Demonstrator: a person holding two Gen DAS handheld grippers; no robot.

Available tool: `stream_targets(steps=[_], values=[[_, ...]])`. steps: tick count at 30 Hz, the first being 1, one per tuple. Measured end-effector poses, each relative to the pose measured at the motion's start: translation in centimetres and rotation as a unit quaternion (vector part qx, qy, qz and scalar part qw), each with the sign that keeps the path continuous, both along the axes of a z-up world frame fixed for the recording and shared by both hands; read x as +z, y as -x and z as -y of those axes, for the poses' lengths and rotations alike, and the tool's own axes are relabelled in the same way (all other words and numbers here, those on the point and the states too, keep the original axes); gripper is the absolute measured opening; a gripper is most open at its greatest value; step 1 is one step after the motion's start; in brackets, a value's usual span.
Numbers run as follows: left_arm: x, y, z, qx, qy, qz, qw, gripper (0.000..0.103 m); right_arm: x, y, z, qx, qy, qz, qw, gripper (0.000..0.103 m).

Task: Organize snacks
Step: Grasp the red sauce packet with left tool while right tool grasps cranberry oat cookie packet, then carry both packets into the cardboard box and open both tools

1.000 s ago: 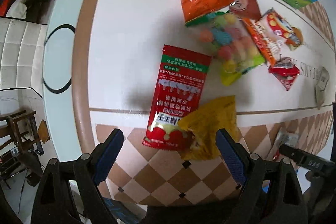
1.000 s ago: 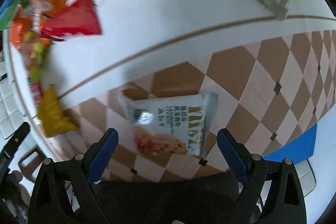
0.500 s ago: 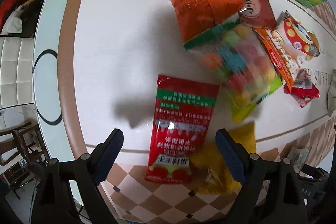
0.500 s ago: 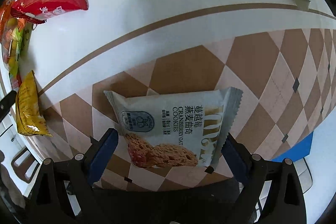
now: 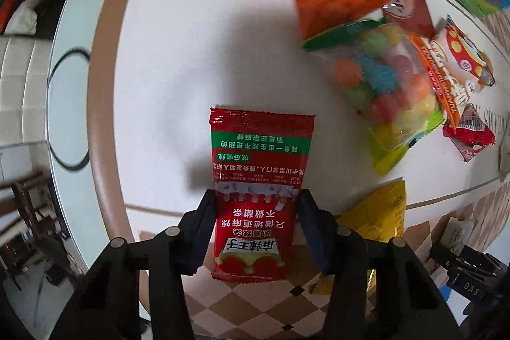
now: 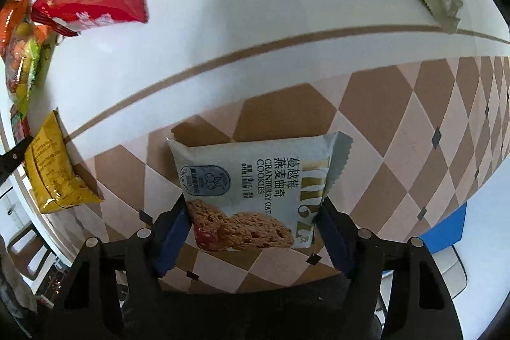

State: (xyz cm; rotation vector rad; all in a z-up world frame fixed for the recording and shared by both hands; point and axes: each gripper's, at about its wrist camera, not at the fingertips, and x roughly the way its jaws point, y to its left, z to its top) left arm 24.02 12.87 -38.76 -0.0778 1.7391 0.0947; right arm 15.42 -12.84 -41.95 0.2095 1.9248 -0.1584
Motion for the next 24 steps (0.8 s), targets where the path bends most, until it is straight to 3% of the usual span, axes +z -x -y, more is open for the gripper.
stream_targets(steps=[6,9,17,24], values=[[-0.1,1.0,-1.8,0.026,0.005,-0.006,0.9996,0.052,1.3,-1.9,-1.8,0.018,-0.017,0.025,0.999,0.075],[-0.6,0.3,-3.2,0.031,0.008,-0.011,0.9994,0.058,1.1,-2.8,-2.6,0.025,-0.024,0.025,0.999,0.076],[-0.8,0.7,-3.9,0.025,0.008,-0.004,0.9997,0.059,0.3,-4.2,-3.7,0.031,-0.03,0.006,0.999,0.082],[0.6,3.4,-1.2,0.031,-0.005,0.016,0.9994,0.042,-0.3,-3.5,-5.2,0.066,0.003,0.011,0.998,0.078]])
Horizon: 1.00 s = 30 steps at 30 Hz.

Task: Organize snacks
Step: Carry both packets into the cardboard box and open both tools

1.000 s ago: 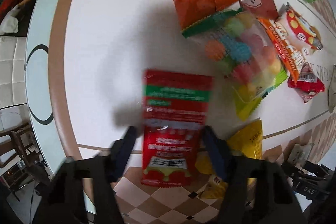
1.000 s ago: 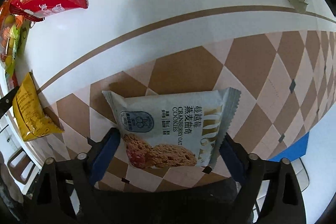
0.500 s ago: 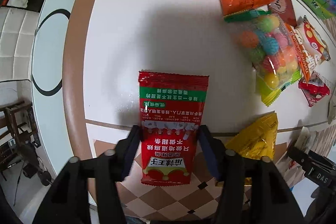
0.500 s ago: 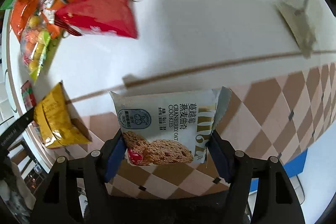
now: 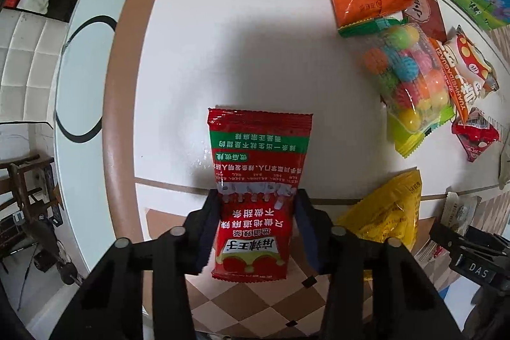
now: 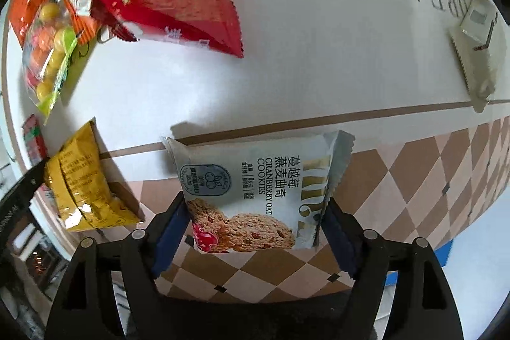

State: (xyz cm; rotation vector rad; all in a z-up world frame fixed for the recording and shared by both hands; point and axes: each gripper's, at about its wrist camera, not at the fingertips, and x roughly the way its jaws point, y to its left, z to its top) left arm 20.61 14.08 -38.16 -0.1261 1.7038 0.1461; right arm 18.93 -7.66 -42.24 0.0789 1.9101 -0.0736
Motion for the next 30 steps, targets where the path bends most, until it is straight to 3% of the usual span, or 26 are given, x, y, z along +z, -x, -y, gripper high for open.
stream_targets(steps=[6,13,18,23,26,30], values=[[2.7,0.9,0.5,0.013,0.024,0.014,0.9995,0.041,1.2,0.8,-1.3,0.011,-0.013,0.018,1.0,0.075],[11.1,-0.3,1.3,0.014,0.083,0.078,0.9934,0.041,7.4,-1.0,-1.7,0.003,-0.075,0.061,0.995,0.075],[18.4,-6.1,1.4,-0.007,0.119,0.141,0.9829,0.041,15.2,-5.4,-2.1,0.003,-0.12,0.133,0.984,0.075],[23.5,-13.4,1.9,-0.033,0.108,0.193,0.9747,0.041,22.7,-12.3,-2.6,0.022,-0.137,0.21,0.968,0.075],[24.2,-18.0,1.4,-0.034,0.104,0.196,0.9745,0.041,25.1,-16.5,-2.9,0.035,-0.123,0.245,0.961,0.075],[22.7,-23.8,0.5,-0.024,0.113,0.17,0.9786,0.041,25.0,-21.6,-3.6,0.044,-0.122,0.256,0.958,0.075]])
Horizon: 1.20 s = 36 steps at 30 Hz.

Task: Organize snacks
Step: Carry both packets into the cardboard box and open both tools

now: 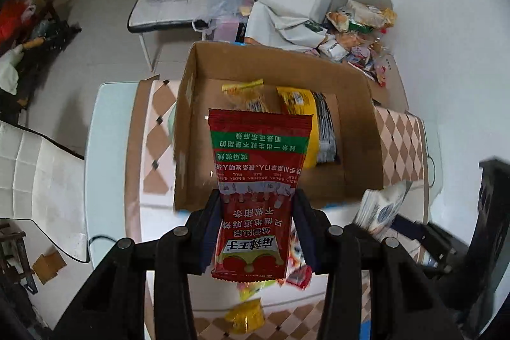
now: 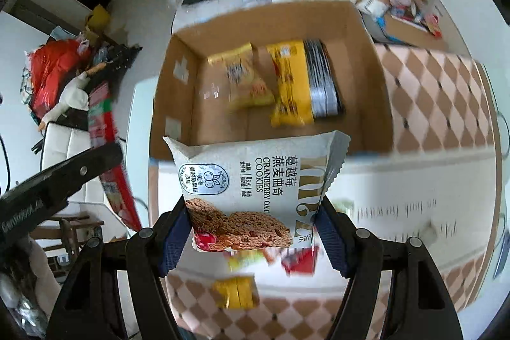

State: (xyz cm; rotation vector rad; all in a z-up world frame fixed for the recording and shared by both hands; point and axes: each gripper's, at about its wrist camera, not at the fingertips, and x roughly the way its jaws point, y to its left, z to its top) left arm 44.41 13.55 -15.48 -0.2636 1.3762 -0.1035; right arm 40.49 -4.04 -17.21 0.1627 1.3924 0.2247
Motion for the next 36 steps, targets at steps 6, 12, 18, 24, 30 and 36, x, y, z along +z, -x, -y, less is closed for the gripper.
stream_targets(steps=[6,12,18,24,30,36], values=[[-5.6,-5.7,-0.8,0.004,0.024,-0.076,0.9968,0.041,-4.4,-6.1,-0.9,-0.005,-0.01,-0.033,0.999,0.075],[-12.4,-8.1,-0.9,0.002,0.042,-0.159,0.9863,0.041,-9.8,-8.4,-2.9,0.016,0.004,-0.07,0.997,0.075],[-16.5,-8.4,-0.2,-0.012,0.03,-0.197,0.9799,0.041,-13.8,-9.1,-3.8,0.027,0.021,-0.099,0.995,0.075],[-18.6,-8.1,0.3,-0.012,0.026,-0.214,0.9763,0.041,-16.2,-9.4,-3.9,0.033,0.029,-0.118,0.992,0.075],[-19.1,-7.7,0.5,-0.01,0.022,-0.212,0.977,0.042,-17.8,-9.5,-4.0,0.037,0.036,-0.13,0.99,0.075],[-18.1,-7.3,1.5,-0.015,0.007,-0.202,0.9792,0.045,-19.2,-9.6,-3.9,0.038,0.03,-0.159,0.986,0.079]])
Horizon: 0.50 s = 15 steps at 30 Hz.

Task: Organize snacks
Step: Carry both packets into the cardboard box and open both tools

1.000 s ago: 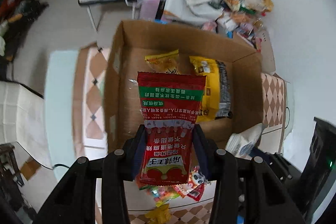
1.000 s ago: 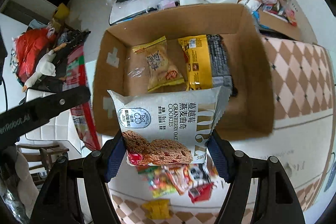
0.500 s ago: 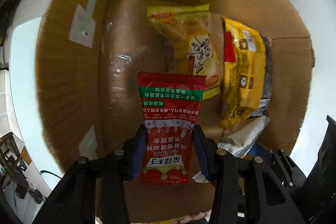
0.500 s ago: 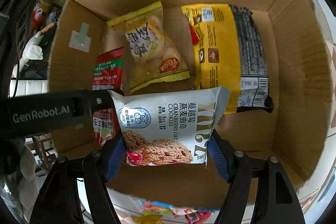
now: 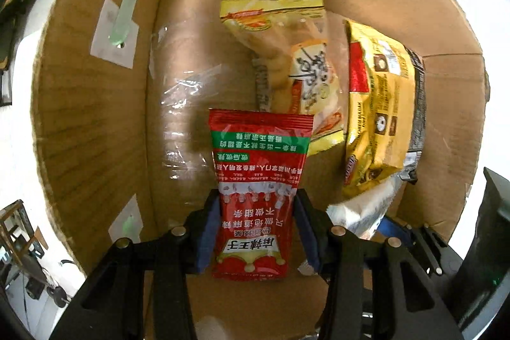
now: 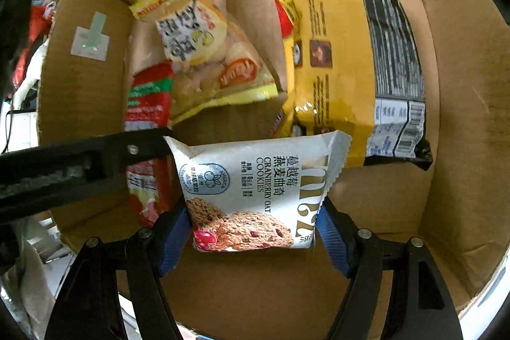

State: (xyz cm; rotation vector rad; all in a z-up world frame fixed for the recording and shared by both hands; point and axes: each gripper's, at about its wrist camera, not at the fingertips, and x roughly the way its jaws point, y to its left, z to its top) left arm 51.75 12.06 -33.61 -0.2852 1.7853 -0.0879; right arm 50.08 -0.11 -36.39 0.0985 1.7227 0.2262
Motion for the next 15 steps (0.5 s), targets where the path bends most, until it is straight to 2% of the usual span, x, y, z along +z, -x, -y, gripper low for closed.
stream_targets(steps=[1,2,3,6,8,11,15], values=[[0.3,0.2,0.3,0.0,-0.003,0.004,1.0,0.046,0.0,0.1,0.0,0.001,0.003,0.001,1.0,0.085],[0.7,0.3,0.4,0.001,-0.004,0.008,1.0,0.052,0.2,0.0,0.2,0.004,0.012,0.006,1.0,0.092],[1.1,0.5,0.5,0.002,-0.005,0.012,0.9999,0.063,0.4,0.0,0.3,0.005,0.016,0.009,1.0,0.093],[2.2,0.9,0.7,0.003,-0.006,0.026,0.9996,0.079,1.0,0.0,0.9,0.0,0.023,0.015,1.0,0.093],[3.1,1.3,1.2,-0.004,-0.024,0.037,0.999,0.091,1.5,0.0,1.4,-0.003,0.029,0.021,0.999,0.095],[4.5,1.7,2.1,-0.016,-0.041,0.064,0.997,0.091,2.7,0.1,1.8,-0.006,0.042,0.041,0.998,0.095],[6.9,2.6,2.2,-0.019,-0.042,0.097,0.9942,0.091,4.5,0.8,2.2,-0.005,0.049,0.067,0.997,0.095]])
